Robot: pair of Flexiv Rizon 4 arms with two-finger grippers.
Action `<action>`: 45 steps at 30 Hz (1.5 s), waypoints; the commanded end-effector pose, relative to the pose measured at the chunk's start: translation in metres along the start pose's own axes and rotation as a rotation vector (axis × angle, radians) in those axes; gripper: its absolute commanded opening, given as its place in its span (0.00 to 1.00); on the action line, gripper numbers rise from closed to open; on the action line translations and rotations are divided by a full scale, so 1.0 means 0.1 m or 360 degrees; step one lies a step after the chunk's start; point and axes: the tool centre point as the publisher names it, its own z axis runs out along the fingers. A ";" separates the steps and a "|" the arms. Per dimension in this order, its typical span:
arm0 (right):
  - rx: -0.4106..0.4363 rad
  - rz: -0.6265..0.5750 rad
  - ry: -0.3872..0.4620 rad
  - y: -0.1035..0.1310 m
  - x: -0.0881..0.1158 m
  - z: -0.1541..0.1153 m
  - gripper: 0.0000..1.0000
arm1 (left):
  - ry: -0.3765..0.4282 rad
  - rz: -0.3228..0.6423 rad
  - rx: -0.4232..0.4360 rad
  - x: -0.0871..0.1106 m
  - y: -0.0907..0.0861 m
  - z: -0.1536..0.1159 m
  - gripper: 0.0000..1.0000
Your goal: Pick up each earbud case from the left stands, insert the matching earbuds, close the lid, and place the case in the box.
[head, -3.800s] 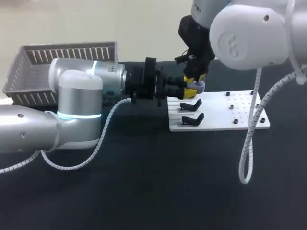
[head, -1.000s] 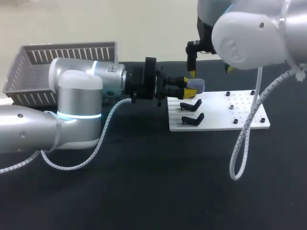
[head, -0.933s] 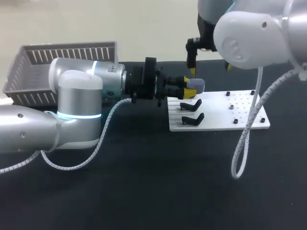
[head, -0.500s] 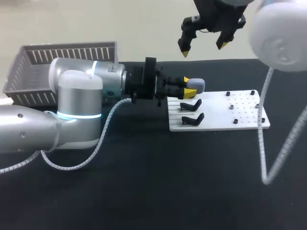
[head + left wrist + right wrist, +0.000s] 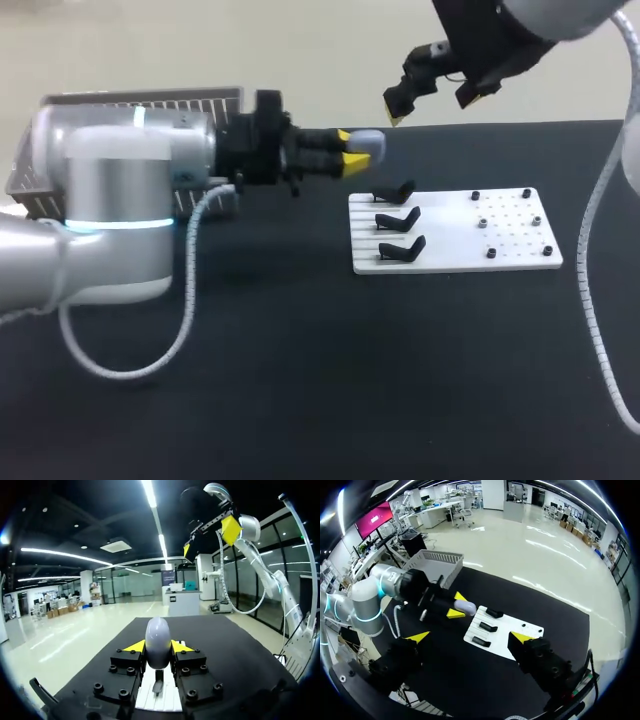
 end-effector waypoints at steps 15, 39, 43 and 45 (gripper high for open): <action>0.0003 0.0002 -0.0140 -0.01 0.03 0.03 1.00 | 0.0260 0.0018 -0.0954 0.20 0.56 -1.65 0.00; 0.0003 0.0002 -0.0140 -0.01 0.03 0.03 1.00 | 0.0496 0.0014 -0.0916 0.84 1.52 -2.62 1.00; 0.0003 0.0002 -0.0140 -0.01 0.03 0.03 1.00 | 0.0496 0.0014 -0.0916 0.84 1.52 -2.62 1.00; 0.0003 0.0002 -0.0140 -0.01 0.03 0.03 1.00 | 0.0496 0.0014 -0.0916 0.84 1.52 -2.62 1.00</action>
